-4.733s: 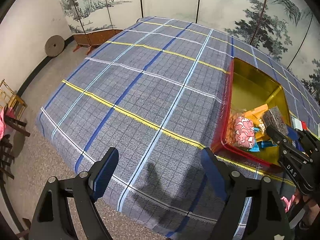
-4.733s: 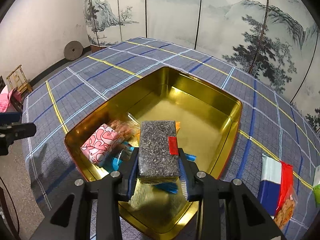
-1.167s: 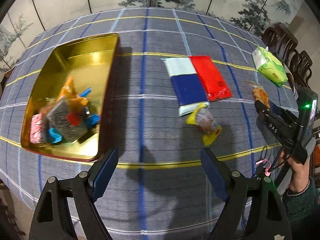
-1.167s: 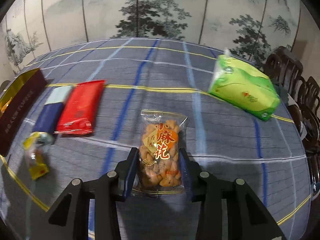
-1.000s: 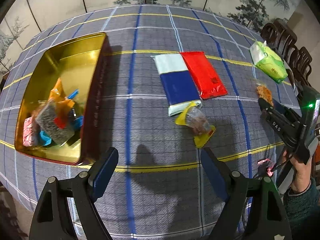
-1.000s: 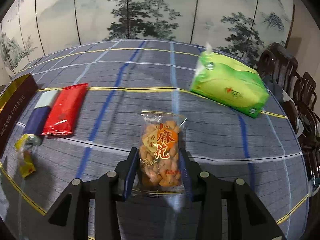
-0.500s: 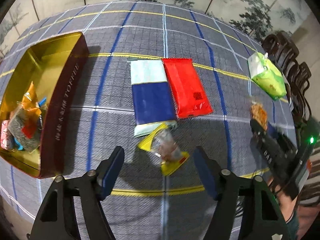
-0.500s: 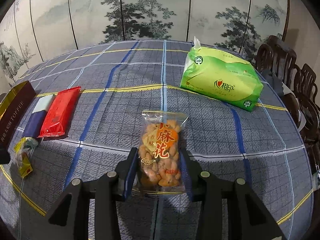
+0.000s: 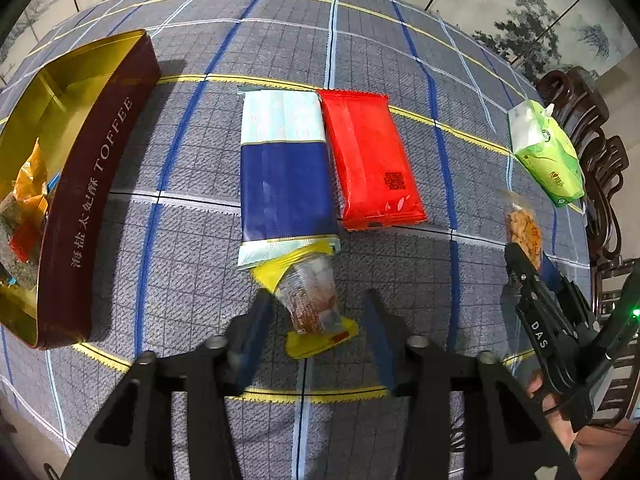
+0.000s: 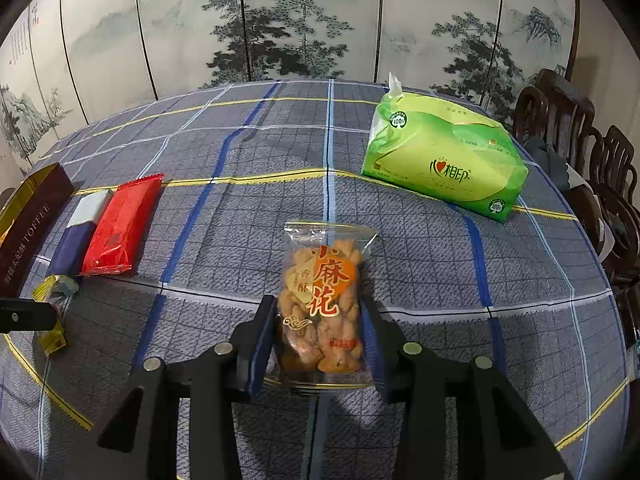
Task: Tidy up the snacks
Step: 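Grasp the yellow-edged clear snack packet with the left gripper, then carry the yellow-edged packet into the tin and release it with the left gripper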
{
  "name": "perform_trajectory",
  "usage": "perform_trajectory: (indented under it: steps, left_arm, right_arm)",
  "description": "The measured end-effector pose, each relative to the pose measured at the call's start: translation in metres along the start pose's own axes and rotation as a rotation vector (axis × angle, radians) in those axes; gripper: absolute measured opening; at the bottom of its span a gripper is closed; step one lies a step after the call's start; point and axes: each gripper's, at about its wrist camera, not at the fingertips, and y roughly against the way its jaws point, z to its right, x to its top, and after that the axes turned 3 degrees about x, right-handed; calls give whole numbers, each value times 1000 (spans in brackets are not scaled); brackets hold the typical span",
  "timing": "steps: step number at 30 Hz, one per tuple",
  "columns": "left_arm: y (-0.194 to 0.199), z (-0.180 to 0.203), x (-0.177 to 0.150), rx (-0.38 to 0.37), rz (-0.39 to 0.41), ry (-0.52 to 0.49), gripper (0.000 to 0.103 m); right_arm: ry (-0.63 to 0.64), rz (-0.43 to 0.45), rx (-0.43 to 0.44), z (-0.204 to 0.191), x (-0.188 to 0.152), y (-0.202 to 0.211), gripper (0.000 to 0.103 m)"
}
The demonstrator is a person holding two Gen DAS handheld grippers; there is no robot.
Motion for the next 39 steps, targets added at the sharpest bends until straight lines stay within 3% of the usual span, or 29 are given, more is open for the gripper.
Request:
perform_trajectory:
  steps: [3, 7, 25, 30, 39]
  left_arm:
    - [-3, -1, 0, -3, -15, -5, 26]
    - [-4, -2, -2, -3, -20, -26, 22]
    - [45, -15, -18, 54, 105, -194, 22]
    - [69, -40, -15, 79, 159, -189, 22]
    - [110, -123, 1, 168, 253, -68, 22]
  right_arm:
    - [1, 0, -1, 0, 0, 0, 43]
    - [1, 0, -2, 0, 0, 0, 43]
    - [2, 0, -2, 0, 0, 0, 43]
    - [2, 0, -2, 0, 0, 0, 43]
    - [3, 0, -2, 0, 0, 1, 43]
